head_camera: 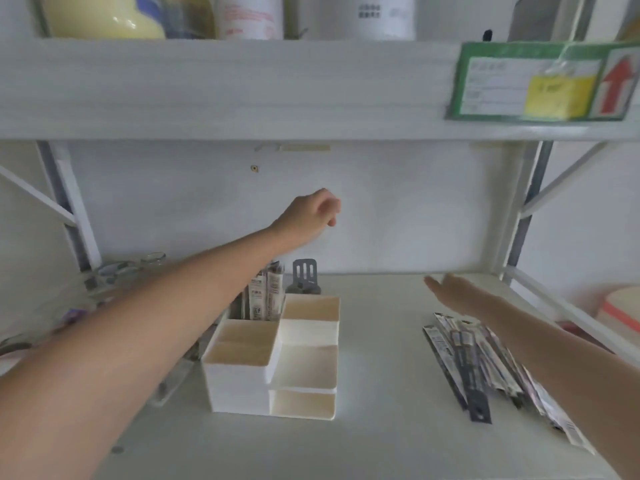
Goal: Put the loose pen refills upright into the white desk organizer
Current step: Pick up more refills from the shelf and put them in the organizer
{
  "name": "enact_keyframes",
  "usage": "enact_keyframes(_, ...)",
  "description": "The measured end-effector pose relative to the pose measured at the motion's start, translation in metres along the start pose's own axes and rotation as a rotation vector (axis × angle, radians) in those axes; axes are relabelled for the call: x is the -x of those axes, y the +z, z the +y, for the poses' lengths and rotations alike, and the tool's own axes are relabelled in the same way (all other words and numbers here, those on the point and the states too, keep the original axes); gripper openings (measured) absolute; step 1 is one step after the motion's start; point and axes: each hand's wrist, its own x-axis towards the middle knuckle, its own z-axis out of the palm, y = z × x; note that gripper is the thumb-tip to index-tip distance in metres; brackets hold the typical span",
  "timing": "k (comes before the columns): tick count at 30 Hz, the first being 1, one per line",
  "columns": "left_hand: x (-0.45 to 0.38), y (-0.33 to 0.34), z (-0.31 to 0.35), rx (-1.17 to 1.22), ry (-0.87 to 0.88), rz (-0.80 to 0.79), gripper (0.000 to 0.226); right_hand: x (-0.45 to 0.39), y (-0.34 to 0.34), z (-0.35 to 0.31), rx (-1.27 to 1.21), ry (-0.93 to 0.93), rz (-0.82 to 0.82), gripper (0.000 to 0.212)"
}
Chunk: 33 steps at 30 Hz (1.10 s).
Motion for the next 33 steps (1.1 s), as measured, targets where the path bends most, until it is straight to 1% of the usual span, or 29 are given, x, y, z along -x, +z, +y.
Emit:
enact_keyframes(1, -0.004, 0.025, 0.015, -0.073, -0.008, -0.087, 0.024, 0.001, -0.002, 0.024, 0.049, 0.061, -0.066, 0.051)
enact_keyframes(2, -0.007, 0.053, 0.026, -0.148, -0.037, -0.157, 0.029, 0.003, -0.003, 0.045, 0.035, 0.117, -0.131, 0.049)
enact_keyframes(5, -0.001, 0.137, 0.047, -0.304, -0.283, -0.381, 0.046, 0.008, -0.005, 0.093, -0.121, 0.217, -0.242, 0.041)
enact_keyframes(7, 0.007, 0.184, 0.050, -0.287, -0.453, -0.570, 0.055, 0.013, -0.008, 0.108, -0.264, 0.246, -0.273, 0.037)
enact_keyframes(9, 0.016, 0.223, 0.053, -0.202, -0.631, -0.698, 0.056, 0.019, -0.008, 0.115, -0.341, 0.258, -0.289, 0.033)
enact_keyframes(10, 0.018, 0.240, 0.054, -0.141, -0.693, -0.697, 0.054, 0.022, -0.008, 0.116, -0.349, 0.256, -0.296, 0.031)
enact_keyframes(11, 0.018, 0.254, 0.057, -0.113, -0.704, -0.678, 0.053, 0.023, -0.007, 0.117, -0.365, 0.252, -0.303, 0.030)
enact_keyframes(13, 0.020, 0.272, 0.068, -0.083, -0.676, -0.606, 0.054, 0.024, -0.002, 0.117, -0.428, 0.242, -0.294, 0.034)
enact_keyframes(15, 0.017, 0.287, 0.077, -0.015, -0.674, -0.552, 0.057, 0.023, 0.004, 0.116, -0.466, 0.233, -0.272, 0.041)
enact_keyframes(16, 0.016, 0.292, 0.081, 0.034, -0.668, -0.520, 0.057, 0.023, 0.007, 0.114, -0.471, 0.231, -0.264, 0.041)
enact_keyframes(17, 0.016, 0.299, 0.082, 0.099, -0.678, -0.481, 0.056, 0.023, 0.010, 0.113, -0.490, 0.233, -0.258, 0.039)
enact_keyframes(19, 0.019, 0.310, 0.084, 0.319, -0.779, -0.464, 0.054, 0.021, 0.016, 0.110, -0.562, 0.258, -0.256, 0.031)
enact_keyframes(20, 0.022, 0.315, 0.085, 0.381, -0.800, -0.459, 0.054, 0.021, 0.018, 0.109, -0.585, 0.276, -0.247, 0.029)
enact_keyframes(21, 0.025, 0.319, 0.085, 0.392, -0.811, -0.442, 0.054, 0.021, 0.020, 0.109, -0.597, 0.285, -0.241, 0.029)
enact_keyframes(22, 0.027, 0.322, 0.084, 0.398, -0.802, -0.381, 0.053, 0.021, 0.022, 0.110, -0.622, 0.282, -0.237, 0.029)
enact_keyframes(24, 0.029, 0.322, 0.083, 0.438, -0.823, -0.302, 0.042, 0.019, 0.023, 0.110, -0.694, 0.267, -0.237, 0.029)
enact_keyframes(26, 0.029, 0.315, 0.084, 0.480, -0.876, -0.283, 0.026, 0.019, 0.023, 0.108, -0.746, 0.247, -0.247, 0.024)
enact_keyframes(27, 0.028, 0.311, 0.083, 0.513, -0.905, -0.269, 0.029, 0.018, 0.022, 0.106, -0.766, 0.232, -0.244, 0.021)
enact_keyframes(28, 0.028, 0.306, 0.085, 0.547, -0.911, -0.249, 0.034, 0.017, 0.020, 0.103, -0.795, 0.218, -0.237, 0.026)
enact_keyframes(29, 0.024, 0.303, 0.084, 0.571, -0.894, -0.213, 0.043, 0.015, 0.016, 0.100, -0.826, 0.201, -0.226, 0.033)
enact_keyframes(30, 0.020, 0.298, 0.085, 0.552, -0.865, -0.175, 0.048, 0.015, 0.011, 0.096, -0.853, 0.182, -0.215, 0.037)
enact_keyframes(32, 0.011, 0.285, 0.090, 0.483, -0.801, -0.089, 0.054, 0.013, -0.004, 0.085, -0.908, 0.138, -0.189, 0.032)
enact_keyframes(33, 0.006, 0.275, 0.091, 0.488, -0.761, -0.043, 0.057, 0.012, -0.012, 0.078, -0.950, 0.108, -0.180, 0.030)
